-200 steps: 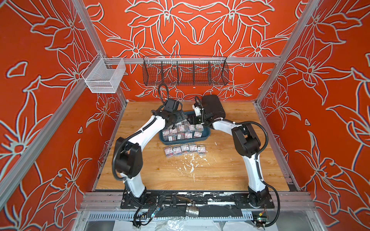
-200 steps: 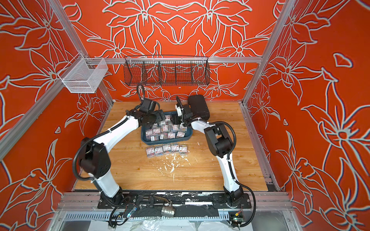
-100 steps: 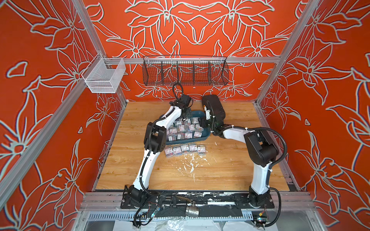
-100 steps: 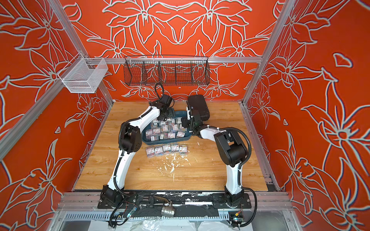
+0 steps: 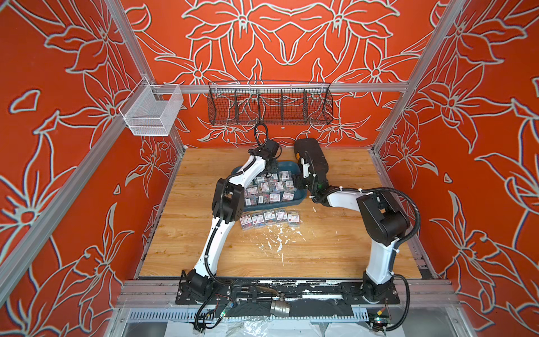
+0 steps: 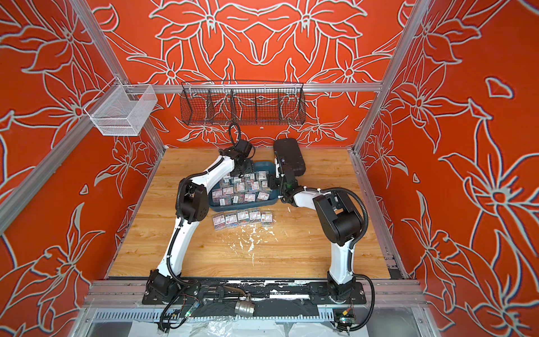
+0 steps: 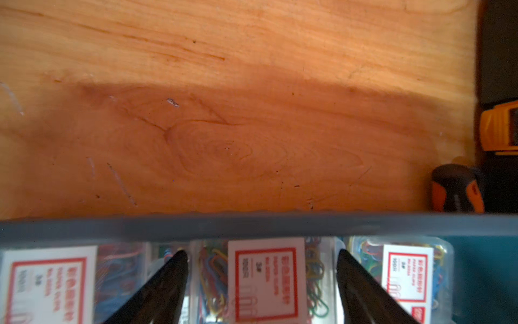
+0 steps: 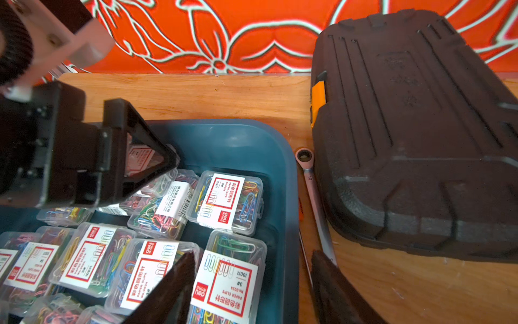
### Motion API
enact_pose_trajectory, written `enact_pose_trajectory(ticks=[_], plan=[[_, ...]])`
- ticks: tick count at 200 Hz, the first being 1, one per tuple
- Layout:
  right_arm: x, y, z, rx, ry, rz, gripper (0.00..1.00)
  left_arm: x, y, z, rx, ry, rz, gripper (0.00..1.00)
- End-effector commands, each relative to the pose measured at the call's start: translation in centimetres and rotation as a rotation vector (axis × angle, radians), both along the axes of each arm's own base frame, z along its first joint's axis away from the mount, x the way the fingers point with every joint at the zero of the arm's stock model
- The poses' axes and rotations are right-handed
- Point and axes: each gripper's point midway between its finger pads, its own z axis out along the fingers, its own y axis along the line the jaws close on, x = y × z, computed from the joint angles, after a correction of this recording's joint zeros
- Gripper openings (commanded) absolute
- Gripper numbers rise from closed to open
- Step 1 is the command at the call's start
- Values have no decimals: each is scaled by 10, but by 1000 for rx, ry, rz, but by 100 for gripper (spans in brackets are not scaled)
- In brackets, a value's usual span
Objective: Take the paper clips out of the storage box
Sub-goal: Pick up the boxed paper clips from the storage box.
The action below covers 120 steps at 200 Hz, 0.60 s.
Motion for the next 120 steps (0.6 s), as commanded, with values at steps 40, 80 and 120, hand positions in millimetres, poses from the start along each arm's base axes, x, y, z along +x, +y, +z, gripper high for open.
enact_pose_trajectory(ticks=[40, 80, 120], plan=[[7, 2, 7, -4, -30, -9, 68, -5, -4, -7, -20, 38, -7, 64], [8, 0, 7, 1, -33, -24, 68, -11, -10, 46, -28, -36, -57, 54], [4, -3, 15, 19, -58, -30, 65, -46, -32, 113, -41, -141, -165, 49]])
